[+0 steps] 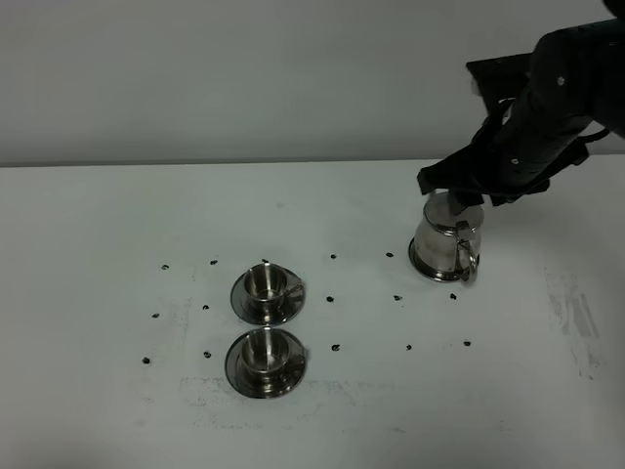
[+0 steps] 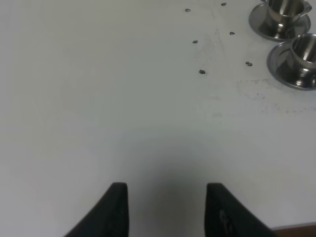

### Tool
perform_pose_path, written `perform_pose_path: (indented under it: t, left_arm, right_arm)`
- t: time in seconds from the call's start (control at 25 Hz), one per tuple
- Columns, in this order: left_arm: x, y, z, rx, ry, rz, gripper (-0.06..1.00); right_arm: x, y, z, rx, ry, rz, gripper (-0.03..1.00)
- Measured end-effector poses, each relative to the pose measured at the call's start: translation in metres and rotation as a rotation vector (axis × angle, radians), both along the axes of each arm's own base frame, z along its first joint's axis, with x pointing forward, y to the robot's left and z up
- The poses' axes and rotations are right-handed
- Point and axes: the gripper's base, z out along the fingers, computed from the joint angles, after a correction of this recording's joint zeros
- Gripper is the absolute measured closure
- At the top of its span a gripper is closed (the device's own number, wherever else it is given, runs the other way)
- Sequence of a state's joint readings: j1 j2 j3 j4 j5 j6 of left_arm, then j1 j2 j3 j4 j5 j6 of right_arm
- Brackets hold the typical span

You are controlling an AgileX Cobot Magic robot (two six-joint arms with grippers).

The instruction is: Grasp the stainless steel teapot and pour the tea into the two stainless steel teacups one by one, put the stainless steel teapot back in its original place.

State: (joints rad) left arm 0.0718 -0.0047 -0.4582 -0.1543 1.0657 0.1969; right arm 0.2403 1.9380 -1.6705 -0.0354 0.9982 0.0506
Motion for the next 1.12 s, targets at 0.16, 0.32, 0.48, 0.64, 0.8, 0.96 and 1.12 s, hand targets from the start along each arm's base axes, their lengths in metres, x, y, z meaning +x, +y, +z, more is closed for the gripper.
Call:
perform_pose_path:
  t: [0.16, 0.32, 0.48, 0.64, 0.8, 0.96, 1.12]
  left_arm:
    - [0.0, 0.0, 0.0, 0.0, 0.0, 0.0, 0.56]
    - [0.0, 0.0, 0.0, 0.0, 0.0, 0.0, 0.56]
    - [0.0, 0.0, 0.0, 0.0, 0.0, 0.0, 0.56]
    - [0.0, 0.0, 0.0, -0.001, 0.0, 0.001, 0.56]
    - [0.0, 0.0, 0.0, 0.0, 0.001, 0.001, 0.56]
    - [0.0, 0.0, 0.0, 0.0, 0.001, 0.001, 0.56]
    - [0.0, 0.0, 0.0, 0.0, 0.001, 0.001, 0.56]
  right_arm:
    - [0.013, 0.006, -0.019, -0.021, 0.065, 0.003, 0.53]
    - [0.023, 0.006, -0.029, -0.052, 0.11, -0.011, 0.53]
    - [0.028, 0.007, -0.033, -0.058, 0.131, -0.015, 0.53]
    - [0.031, 0.007, -0.042, -0.064, 0.151, -0.017, 0.53]
    - [0.034, 0.004, -0.05, -0.076, 0.167, -0.008, 0.53]
    - [0.036, 0.001, -0.055, -0.081, 0.169, -0.009, 0.53]
    - [0.038, -0.001, -0.058, -0.086, 0.164, -0.006, 0.53]
